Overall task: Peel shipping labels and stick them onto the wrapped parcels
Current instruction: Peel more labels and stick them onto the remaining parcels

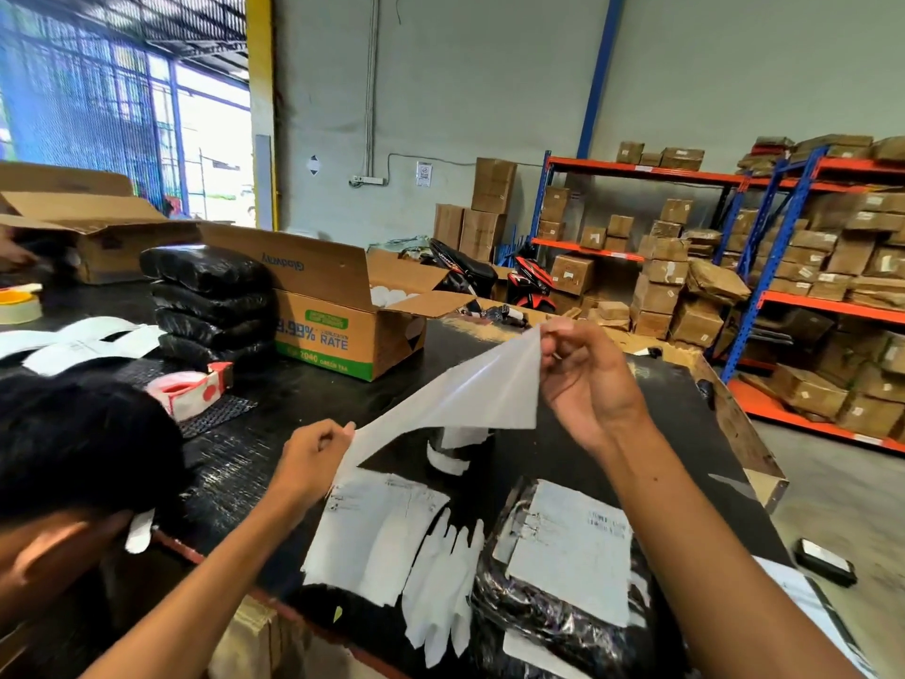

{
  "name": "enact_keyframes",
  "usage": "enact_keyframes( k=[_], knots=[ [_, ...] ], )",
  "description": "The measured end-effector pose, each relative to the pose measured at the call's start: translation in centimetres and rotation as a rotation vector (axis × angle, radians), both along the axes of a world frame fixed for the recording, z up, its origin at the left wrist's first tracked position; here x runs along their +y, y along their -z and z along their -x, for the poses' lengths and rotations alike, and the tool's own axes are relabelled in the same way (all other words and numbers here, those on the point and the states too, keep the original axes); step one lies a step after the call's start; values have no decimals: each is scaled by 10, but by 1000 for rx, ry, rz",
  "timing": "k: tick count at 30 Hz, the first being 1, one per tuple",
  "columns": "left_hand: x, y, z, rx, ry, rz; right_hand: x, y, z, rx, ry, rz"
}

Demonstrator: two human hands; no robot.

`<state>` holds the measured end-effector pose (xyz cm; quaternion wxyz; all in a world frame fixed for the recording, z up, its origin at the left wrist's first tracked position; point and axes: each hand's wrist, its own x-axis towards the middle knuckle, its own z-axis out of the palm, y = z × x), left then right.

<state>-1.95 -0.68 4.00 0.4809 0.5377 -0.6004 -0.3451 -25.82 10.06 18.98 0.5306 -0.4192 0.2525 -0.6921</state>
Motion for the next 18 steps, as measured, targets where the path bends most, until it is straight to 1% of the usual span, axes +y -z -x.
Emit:
enact_keyframes(
  k=[3, 4, 5, 6, 7, 9, 11, 14, 18],
  knots=[
    [-10, 4, 2, -9, -76, 22, -22, -14, 24, -96, 101, 42],
    [-14, 7, 2, -5, -106, 30, -28, -20, 33, -110, 120, 68],
    [-17, 10, 2, 8, -136, 33, -34, -25, 39, -77, 130, 92],
    [-18, 12, 1, 36, -170, 42, -38, -28, 43, 16, 136, 99],
    [-20, 12, 2, 74, -206, 64, -44, -28, 45, 165, 144, 79],
    [-22, 4, 7, 119, -274, 149, -54, -17, 44, 540, 128, 0],
    [-25, -7, 11, 98, -331, 264, -60, -1, 37, 862, 41, -110],
    [-30, -24, 15, 42, -372, 424, -68, 23, 24, 1163, -160, -287],
    [-28, -40, 25, -21, -338, 564, -72, 58, -4, 1507, -383, -343]
  ],
)
